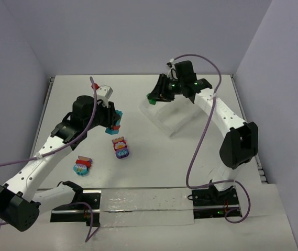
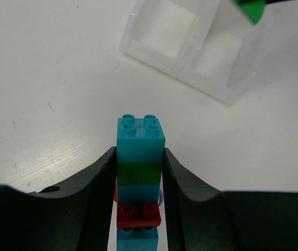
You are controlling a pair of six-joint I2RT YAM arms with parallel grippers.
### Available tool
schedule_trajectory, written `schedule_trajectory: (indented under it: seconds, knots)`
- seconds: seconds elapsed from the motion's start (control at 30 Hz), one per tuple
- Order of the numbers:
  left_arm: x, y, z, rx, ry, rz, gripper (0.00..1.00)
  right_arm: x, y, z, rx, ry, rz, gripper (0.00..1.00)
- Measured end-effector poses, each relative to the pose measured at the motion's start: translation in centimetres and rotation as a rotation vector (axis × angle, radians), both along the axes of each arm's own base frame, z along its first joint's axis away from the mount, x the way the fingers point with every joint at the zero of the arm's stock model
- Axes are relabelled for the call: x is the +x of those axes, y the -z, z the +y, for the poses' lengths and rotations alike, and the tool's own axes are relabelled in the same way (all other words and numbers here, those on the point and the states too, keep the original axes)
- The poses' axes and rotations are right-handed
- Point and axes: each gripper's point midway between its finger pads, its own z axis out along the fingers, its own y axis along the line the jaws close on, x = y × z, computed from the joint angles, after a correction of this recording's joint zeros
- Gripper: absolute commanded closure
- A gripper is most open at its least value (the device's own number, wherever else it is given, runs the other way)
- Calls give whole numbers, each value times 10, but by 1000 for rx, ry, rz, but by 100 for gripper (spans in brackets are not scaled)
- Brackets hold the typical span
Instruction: Sort the legos into containers by color
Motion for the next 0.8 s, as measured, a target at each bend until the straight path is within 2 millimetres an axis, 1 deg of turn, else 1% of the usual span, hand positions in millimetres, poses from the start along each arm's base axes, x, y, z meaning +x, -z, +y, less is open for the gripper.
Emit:
schedule_trajectory:
  seconds: [0.07,0.17,0.23,0.33,0.4,0.47,0.57,0.63,0.7,0.8]
  knots:
    - [4,5,1,3,-25,25,100,20,7,-34,-135,168,-42,100]
    - [11,9,-1,-4,-58,57,100,42,12,-86,-310,375,-86,100]
    - [16,6,-4,-17,-74,70,100,55,16,-113,-391,473,-96,100]
    - [23,-2,-6,-38,-99,71,100,77,20,-141,-472,566,-91,100]
    - [28,-8,-8,-53,-113,73,100,95,25,-151,-515,608,-81,100]
    - [32,-13,-11,-69,-122,74,100,118,29,-158,-544,648,-83,100]
    - [36,-17,-14,-87,-131,81,100,143,45,-163,-581,690,-75,100]
    - [37,-15,-15,-92,-135,88,100,153,59,-168,-608,714,-55,99]
    - [39,-12,-16,-90,-137,97,100,157,72,-172,-631,731,-34,98]
    - [43,-5,-18,-80,-142,118,100,165,86,-179,-655,757,-11,95]
